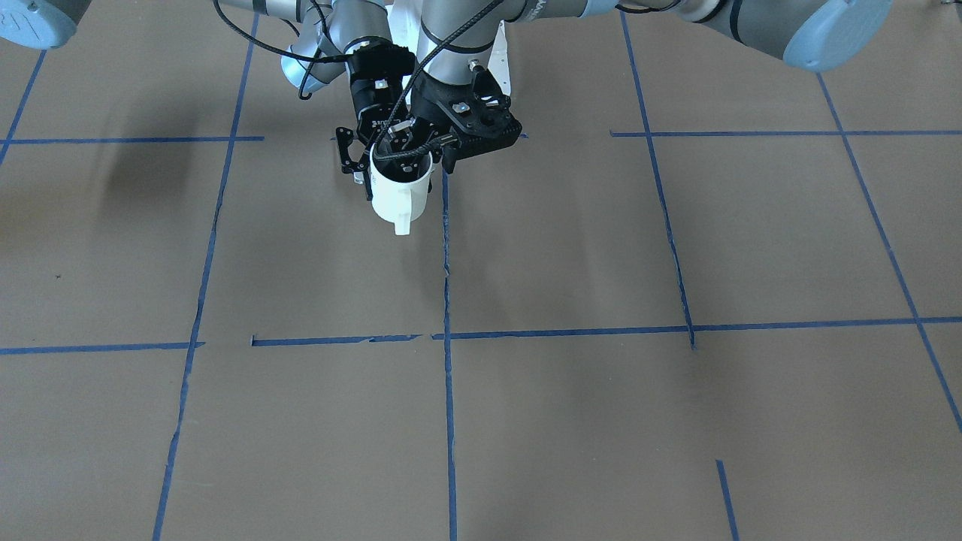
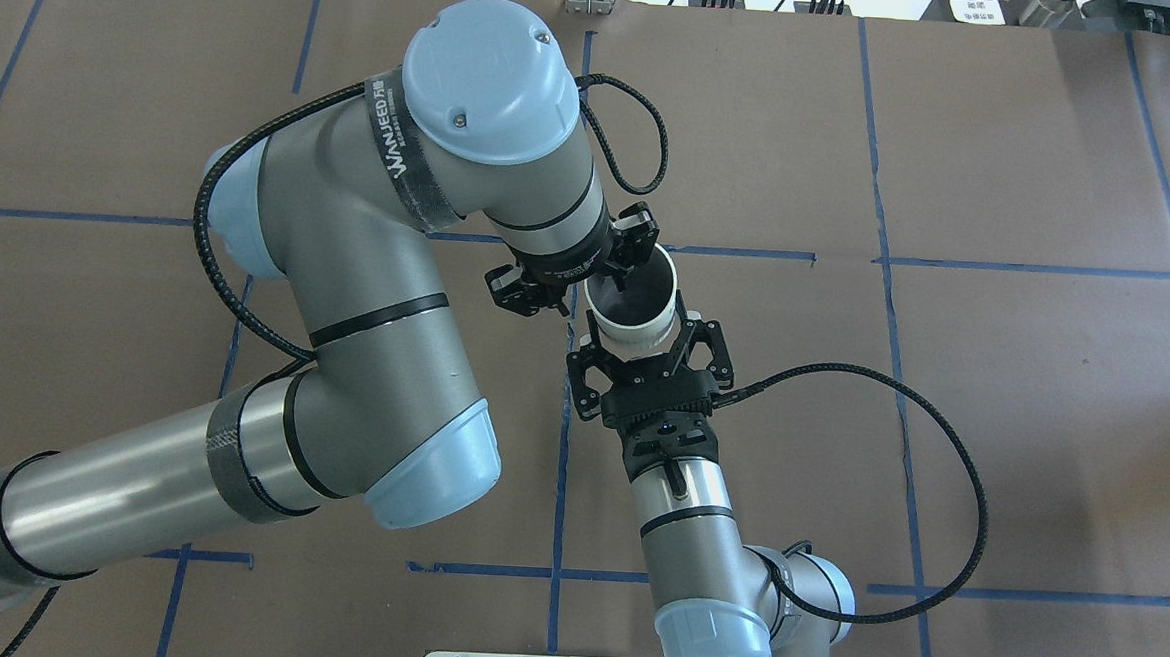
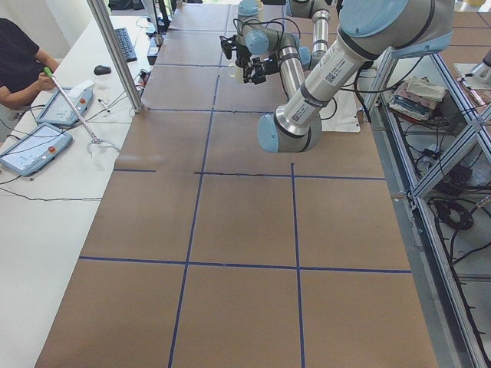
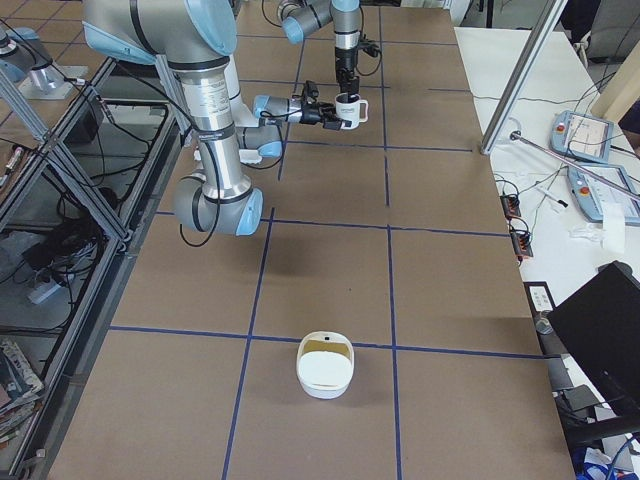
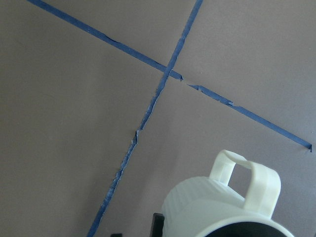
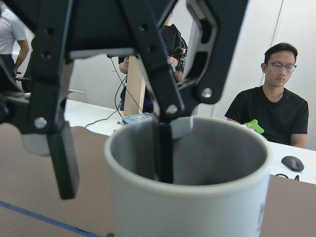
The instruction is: Left arm hands cup to right arm to dump lemon
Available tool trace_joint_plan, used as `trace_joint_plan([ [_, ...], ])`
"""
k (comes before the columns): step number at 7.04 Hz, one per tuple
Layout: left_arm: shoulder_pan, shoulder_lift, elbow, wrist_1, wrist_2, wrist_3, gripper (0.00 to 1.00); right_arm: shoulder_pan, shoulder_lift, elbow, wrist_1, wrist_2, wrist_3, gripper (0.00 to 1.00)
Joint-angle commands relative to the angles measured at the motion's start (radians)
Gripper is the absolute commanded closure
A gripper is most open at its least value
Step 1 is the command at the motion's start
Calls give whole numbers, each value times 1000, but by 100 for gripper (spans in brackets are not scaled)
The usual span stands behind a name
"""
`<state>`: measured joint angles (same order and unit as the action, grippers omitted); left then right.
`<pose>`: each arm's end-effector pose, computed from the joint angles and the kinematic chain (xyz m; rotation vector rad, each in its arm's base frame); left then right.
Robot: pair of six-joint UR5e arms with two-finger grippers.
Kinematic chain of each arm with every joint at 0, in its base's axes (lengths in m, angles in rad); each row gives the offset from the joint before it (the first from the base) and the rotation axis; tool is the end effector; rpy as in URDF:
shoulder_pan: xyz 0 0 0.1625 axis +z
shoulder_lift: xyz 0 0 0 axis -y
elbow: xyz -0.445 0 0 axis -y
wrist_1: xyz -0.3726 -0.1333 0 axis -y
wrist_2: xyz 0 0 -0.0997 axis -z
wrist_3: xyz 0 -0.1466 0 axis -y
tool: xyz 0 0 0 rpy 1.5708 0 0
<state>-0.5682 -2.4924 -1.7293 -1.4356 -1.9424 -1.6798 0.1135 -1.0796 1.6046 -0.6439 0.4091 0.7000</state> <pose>0.5462 -0.4437 0.1021 -0.1229 0.9950 -0.4448 -0.5678 -0.3343 0.2761 1.3815 -0.6536 0.2377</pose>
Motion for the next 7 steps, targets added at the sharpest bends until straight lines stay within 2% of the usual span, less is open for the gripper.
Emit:
trace_joint_plan([
  [1, -1, 4, -16, 10, -1, -1, 100, -6, -5, 0, 1, 0, -7, 0],
  [3, -2, 4, -21, 15, -1, -9, 100, -18, -6, 2, 4, -1, -7, 0],
  [5, -12, 4, -42, 15, 0, -12, 100, -34, -72, -5, 13, -1, -5, 0],
  [6, -54, 7, -77, 15, -1, -12, 100, -37, -85, 0, 16, -1, -4, 0],
  [7, -90, 73, -175, 14, -3, -9, 100, -35, -80, 3, 17, -1, -2, 0],
])
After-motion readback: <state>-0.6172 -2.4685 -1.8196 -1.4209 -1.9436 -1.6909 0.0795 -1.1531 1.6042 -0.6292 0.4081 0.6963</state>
